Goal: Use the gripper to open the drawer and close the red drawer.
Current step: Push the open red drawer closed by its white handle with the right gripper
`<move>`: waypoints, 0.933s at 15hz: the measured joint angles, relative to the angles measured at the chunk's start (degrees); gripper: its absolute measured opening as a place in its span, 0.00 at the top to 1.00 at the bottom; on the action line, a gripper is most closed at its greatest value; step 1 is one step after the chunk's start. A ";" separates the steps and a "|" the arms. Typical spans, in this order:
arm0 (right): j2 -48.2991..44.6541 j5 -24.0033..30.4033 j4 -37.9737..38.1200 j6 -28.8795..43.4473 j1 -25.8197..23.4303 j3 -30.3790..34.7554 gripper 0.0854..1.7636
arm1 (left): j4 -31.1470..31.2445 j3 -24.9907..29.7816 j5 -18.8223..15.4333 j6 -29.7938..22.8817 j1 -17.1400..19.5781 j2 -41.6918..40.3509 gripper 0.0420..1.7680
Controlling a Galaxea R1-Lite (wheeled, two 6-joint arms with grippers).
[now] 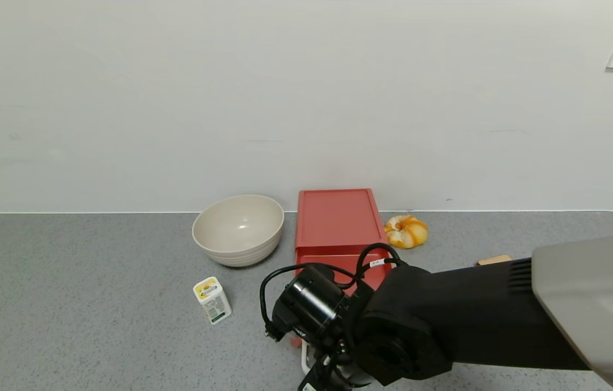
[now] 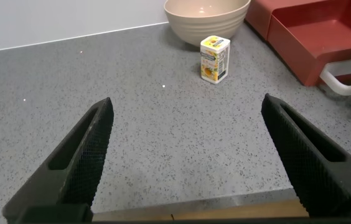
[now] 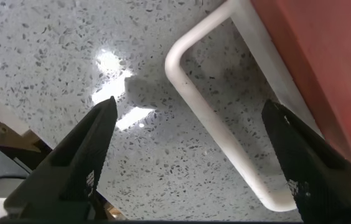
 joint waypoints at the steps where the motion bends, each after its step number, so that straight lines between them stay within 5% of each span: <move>1: -0.01 0.05 -0.10 -0.96 -0.16 -0.02 0.03 | 0.00 0.00 -0.02 0.00 0.00 0.00 0.03; 14: 1.56 0.05 -0.22 -8.44 -3.94 -3.80 0.03 | 0.00 0.00 0.00 0.00 0.00 0.00 0.03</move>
